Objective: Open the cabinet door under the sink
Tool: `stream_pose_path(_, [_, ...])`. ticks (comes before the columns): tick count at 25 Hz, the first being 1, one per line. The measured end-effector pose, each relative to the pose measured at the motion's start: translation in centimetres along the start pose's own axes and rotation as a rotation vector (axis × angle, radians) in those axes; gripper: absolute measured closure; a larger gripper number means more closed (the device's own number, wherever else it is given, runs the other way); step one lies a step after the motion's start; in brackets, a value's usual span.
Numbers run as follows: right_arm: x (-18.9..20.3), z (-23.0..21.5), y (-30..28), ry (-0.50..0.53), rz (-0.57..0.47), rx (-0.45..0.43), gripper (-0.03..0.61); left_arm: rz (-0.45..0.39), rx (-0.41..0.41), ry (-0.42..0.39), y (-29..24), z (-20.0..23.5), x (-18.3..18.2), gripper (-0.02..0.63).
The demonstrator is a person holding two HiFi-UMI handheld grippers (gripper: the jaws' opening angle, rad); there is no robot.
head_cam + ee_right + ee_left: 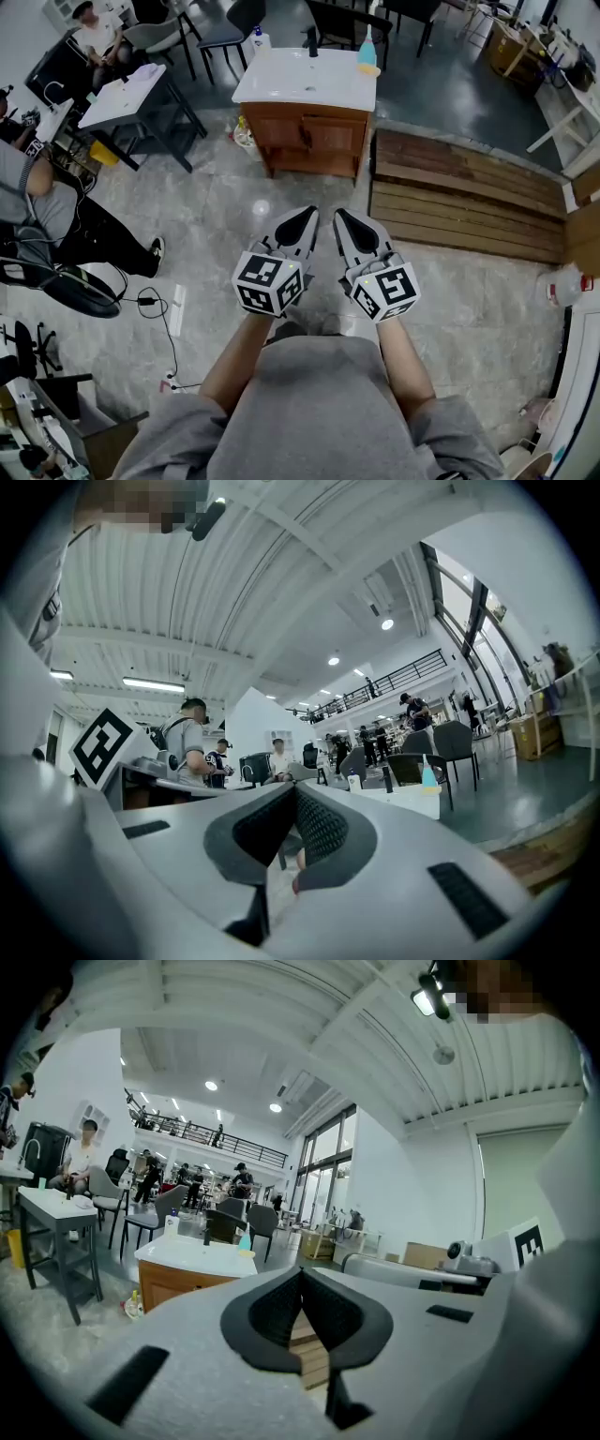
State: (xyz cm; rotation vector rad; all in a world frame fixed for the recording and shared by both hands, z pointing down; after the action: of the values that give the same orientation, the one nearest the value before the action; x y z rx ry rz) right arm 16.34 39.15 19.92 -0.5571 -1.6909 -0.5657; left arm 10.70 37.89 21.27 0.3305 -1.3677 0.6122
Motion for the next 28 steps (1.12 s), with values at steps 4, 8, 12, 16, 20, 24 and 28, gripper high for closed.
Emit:
stream_pose_path(4, [0.3, -0.5, 0.4, -0.002, 0.010, -0.006, 0.569, 0.012, -0.005, -0.001, -0.3, -0.3, 0.6, 0.604])
stream_pose_path(8, [1.2, -0.8, 0.2, -0.021, 0.027, -0.010, 0.569, 0.028, -0.009, 0.003, -0.4, -0.3, 1.3, 0.604])
stream_pose_path(12, [2.2, -0.6, -1.2, -0.029, 0.049, -0.024, 0.569, 0.035, -0.017, 0.023, -0.8, 1.2, 1.7, 0.604])
stream_pose_path(16, [3.0, -1.5, -3.2, -0.032, 0.072, -0.021, 0.569, 0.040, -0.024, 0.043, -2.1, 3.4, 1.8, 0.604])
stream_pose_path(20, [3.3, -2.8, -6.2, -0.037, 0.085, -0.013, 0.569, 0.048, -0.021, 0.061, -3.9, 6.0, 1.7, 0.604])
stream_pose_path(24, [3.4, -4.0, -9.9, -0.038, 0.091, -0.005, 0.569, 0.053, -0.009, 0.069, -6.0, 9.1, 1.2, 0.604])
stream_pose_path(28, [3.4, -4.7, -13.6, -0.034, 0.100, 0.006, 0.569, 0.057, 0.001, 0.085, -7.7, 12.3, 0.5, 0.604])
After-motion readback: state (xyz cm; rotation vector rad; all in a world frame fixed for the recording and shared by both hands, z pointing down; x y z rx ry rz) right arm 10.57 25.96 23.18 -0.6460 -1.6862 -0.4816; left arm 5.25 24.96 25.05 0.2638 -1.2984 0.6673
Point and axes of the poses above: the fingertips, and each gripper's own axes: y backward along the fingers, z to its left, x out of its underside, the point moved 1 cm from there along y, backward along the fingers, and after that the axes turned 1 degree about -y, right-handed, at the moved point
